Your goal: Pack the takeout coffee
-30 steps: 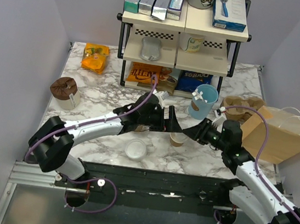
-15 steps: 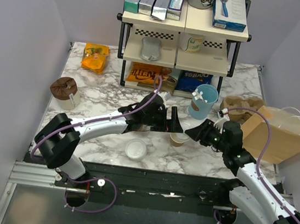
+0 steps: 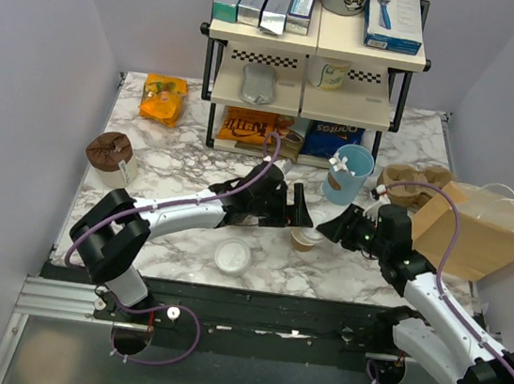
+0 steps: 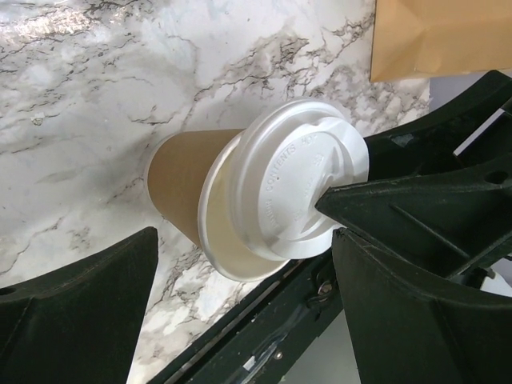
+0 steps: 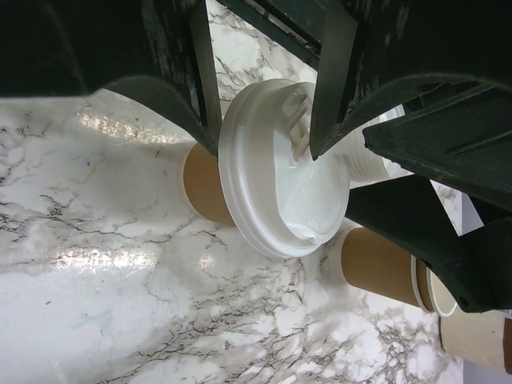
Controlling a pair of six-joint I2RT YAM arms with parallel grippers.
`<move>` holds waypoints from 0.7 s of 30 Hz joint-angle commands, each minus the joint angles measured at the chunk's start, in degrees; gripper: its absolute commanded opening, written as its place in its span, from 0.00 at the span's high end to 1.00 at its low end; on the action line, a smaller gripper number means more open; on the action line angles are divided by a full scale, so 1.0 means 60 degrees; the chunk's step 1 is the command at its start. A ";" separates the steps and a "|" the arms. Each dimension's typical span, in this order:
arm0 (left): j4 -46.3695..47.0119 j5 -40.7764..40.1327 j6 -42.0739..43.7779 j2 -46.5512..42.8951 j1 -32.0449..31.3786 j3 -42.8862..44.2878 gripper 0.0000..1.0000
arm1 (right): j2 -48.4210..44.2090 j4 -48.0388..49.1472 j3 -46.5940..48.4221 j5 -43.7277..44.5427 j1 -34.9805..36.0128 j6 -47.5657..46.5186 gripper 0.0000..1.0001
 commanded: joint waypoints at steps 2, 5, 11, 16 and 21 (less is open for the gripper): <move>0.0343 -0.0170 -0.0214 0.0180 -0.0085 0.0165 0.06 | 0.0210 -0.0419 0.0282 -0.0244 -0.0046 -0.0476 0.43; 0.0416 -0.0097 -0.0287 0.0210 -0.0100 0.0121 0.08 | 0.0400 -0.0625 0.0399 -0.0347 -0.0046 -0.0593 0.43; 0.0402 -0.0199 -0.0361 0.0180 -0.0144 0.0048 0.09 | 0.0752 -0.0757 0.0531 -0.0669 -0.0046 -0.0754 0.42; 0.0168 -0.0433 -0.0317 0.0195 -0.0188 0.0062 0.10 | 0.0928 -0.0991 0.0692 -0.0786 -0.0061 -0.1061 0.39; 0.0066 -0.0420 -0.0302 0.0356 -0.0261 0.0091 0.15 | 0.0957 -0.0992 0.0663 -0.0786 -0.0046 -0.1121 0.37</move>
